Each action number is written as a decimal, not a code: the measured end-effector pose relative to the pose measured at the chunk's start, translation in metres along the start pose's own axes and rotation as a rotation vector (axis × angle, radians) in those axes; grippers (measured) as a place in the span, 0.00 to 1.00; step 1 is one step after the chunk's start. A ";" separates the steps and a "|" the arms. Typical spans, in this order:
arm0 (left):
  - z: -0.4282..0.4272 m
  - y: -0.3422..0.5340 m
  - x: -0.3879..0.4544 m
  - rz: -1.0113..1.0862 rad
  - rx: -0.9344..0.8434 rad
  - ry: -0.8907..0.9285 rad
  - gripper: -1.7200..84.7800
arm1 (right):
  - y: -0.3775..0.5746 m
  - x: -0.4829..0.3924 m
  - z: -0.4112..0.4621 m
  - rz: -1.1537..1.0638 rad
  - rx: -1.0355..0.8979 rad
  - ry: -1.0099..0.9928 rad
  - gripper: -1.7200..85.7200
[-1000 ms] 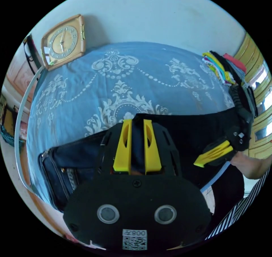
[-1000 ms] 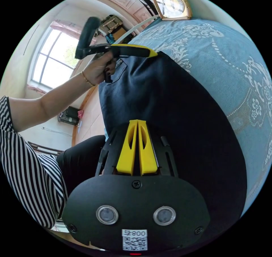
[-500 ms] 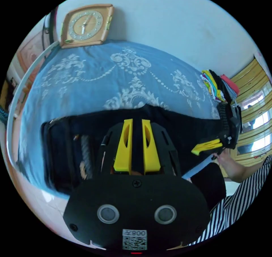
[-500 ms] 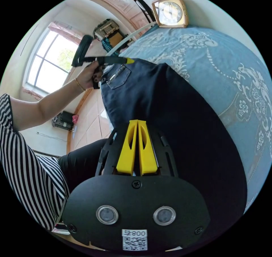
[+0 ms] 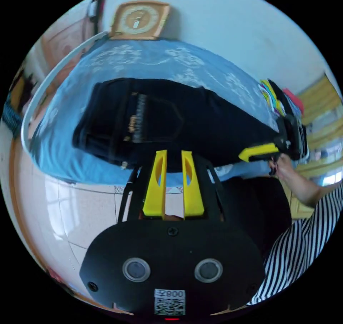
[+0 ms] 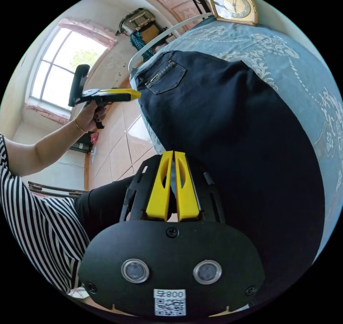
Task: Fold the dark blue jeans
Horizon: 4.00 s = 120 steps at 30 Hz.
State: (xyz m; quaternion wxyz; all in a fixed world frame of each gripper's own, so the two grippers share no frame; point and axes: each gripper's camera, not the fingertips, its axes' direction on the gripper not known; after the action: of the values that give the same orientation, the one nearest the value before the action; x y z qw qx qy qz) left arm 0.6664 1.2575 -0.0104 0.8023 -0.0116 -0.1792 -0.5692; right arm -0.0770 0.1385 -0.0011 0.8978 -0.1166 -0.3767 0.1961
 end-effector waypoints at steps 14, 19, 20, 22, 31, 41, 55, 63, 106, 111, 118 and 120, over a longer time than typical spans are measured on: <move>-0.041 0.065 -0.078 0.058 -0.051 -0.038 0.04 | -0.063 -0.103 0.025 -0.166 -0.107 0.201 0.04; -0.047 0.104 -0.127 -0.137 -0.033 0.184 0.10 | -0.066 -0.122 0.020 -0.132 -0.042 0.171 0.05; -0.046 0.112 -0.139 -0.179 -0.022 0.228 0.11 | -0.066 -0.124 0.019 -0.130 -0.031 0.162 0.05; -0.045 0.122 -0.156 -0.245 -0.012 0.262 0.11 | -0.071 -0.134 0.018 -0.133 -0.015 0.163 0.06; -0.043 0.166 -0.233 -0.542 0.051 0.515 0.06 | -0.084 -0.165 0.040 -0.195 -0.084 0.234 0.04; -0.069 0.211 -0.270 -0.546 0.135 0.535 0.02 | -0.077 -0.184 0.038 -0.224 -0.090 0.175 0.03; -0.072 0.242 -0.294 -0.589 0.141 0.548 0.02 | -0.058 -0.186 0.060 -0.311 -0.105 0.295 0.06; -0.102 0.241 -0.314 -0.600 0.239 0.381 0.03 | -0.036 -0.160 0.059 -0.265 -0.108 0.258 0.02; 0.027 0.027 0.008 -0.148 0.219 0.462 0.02 | 0.508 0.155 -0.104 0.648 0.605 -0.068 0.02; 0.080 -0.060 0.038 -0.208 0.153 0.335 0.02 | 0.488 0.212 -0.116 0.563 0.526 0.002 0.02; 0.191 -0.193 0.110 -0.169 0.035 0.158 0.02 | 0.442 0.297 -0.077 0.443 0.282 0.129 0.02; 0.219 -0.221 0.127 -0.155 0.010 0.114 0.02 | 0.447 0.317 -0.064 0.457 0.256 0.154 0.02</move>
State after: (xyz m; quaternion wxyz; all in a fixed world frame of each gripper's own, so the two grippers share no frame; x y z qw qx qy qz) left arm 0.4398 1.1132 0.1916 0.7648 0.0386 -0.1363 -0.6285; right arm 0.0541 0.6744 -0.0051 0.8637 -0.0989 -0.2433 0.4302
